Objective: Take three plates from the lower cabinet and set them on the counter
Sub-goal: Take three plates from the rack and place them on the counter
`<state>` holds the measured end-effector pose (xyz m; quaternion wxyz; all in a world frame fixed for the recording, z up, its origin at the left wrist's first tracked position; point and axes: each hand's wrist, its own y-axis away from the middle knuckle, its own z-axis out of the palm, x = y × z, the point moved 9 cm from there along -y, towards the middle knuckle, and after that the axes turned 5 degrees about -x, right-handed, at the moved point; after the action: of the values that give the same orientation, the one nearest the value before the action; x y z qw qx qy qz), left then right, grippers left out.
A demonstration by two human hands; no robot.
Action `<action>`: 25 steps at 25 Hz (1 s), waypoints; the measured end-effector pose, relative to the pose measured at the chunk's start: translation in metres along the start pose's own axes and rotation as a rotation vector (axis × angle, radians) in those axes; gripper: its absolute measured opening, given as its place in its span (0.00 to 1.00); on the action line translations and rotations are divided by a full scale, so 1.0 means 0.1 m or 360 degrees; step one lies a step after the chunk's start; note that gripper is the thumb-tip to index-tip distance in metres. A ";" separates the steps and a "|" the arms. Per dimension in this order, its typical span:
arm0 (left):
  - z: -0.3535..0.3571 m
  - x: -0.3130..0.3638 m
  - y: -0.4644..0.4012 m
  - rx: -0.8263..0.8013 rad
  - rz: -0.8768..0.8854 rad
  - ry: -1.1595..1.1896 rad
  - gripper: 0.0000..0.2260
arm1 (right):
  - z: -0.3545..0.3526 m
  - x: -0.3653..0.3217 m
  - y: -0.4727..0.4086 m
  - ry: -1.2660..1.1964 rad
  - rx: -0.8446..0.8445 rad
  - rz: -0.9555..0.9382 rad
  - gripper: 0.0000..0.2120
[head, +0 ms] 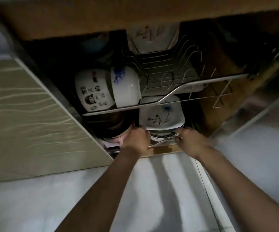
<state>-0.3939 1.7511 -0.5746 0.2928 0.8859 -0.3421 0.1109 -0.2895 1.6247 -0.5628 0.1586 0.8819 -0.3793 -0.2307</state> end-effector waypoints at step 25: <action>0.39 -0.26 -0.37 0.0293 0.0084 0.2301 0.18 | 0.17 0.56 -0.44 -0.2355 0.0510 -0.0051 0.13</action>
<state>-0.3888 1.7638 -0.6328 0.3671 0.6038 -0.0736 0.7037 -0.2378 1.6104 -0.6133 -0.2709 0.5148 -0.4027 -0.7067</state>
